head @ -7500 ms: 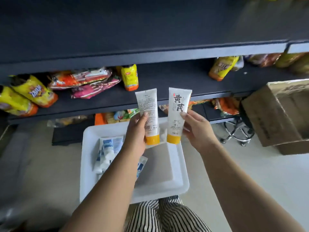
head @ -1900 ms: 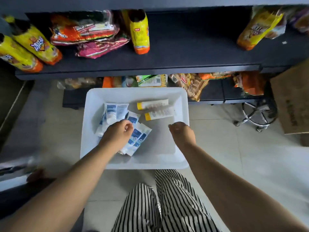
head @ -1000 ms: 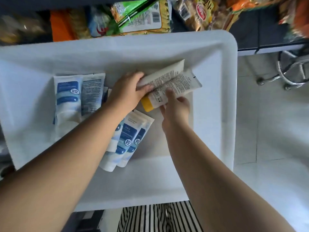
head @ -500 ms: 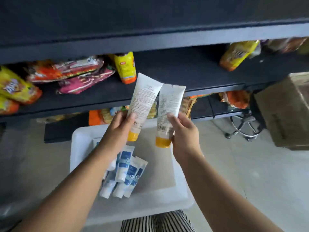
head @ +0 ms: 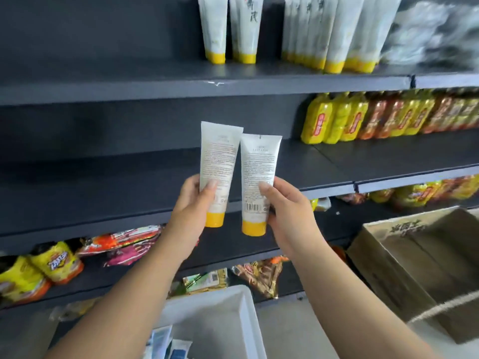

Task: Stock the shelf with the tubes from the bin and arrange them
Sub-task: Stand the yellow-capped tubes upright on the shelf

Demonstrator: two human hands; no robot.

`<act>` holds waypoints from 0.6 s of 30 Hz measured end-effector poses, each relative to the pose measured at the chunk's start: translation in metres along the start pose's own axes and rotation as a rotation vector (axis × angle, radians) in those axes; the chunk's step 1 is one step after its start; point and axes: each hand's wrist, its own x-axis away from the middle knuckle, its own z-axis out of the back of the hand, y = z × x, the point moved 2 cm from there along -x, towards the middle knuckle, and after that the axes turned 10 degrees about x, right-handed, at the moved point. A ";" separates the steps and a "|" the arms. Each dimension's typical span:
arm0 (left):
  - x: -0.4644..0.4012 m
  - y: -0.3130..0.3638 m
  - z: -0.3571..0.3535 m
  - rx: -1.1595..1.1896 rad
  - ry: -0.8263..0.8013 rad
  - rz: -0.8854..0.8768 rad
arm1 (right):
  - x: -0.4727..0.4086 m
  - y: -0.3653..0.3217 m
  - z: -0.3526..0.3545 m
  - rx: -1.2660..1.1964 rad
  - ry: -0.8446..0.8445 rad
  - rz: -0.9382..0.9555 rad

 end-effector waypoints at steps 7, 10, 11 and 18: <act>0.036 0.040 -0.088 0.092 0.086 -0.173 | 0.021 -0.064 0.066 0.003 -0.109 0.144; 0.051 0.051 -0.122 0.129 0.139 -0.218 | 0.025 -0.084 0.088 -0.011 -0.125 0.175; 0.054 0.055 -0.131 0.139 0.146 -0.235 | 0.027 -0.091 0.095 -0.016 -0.137 0.185; 0.059 0.078 -0.159 0.080 0.175 -0.309 | 0.029 -0.130 0.130 -0.048 -0.195 0.263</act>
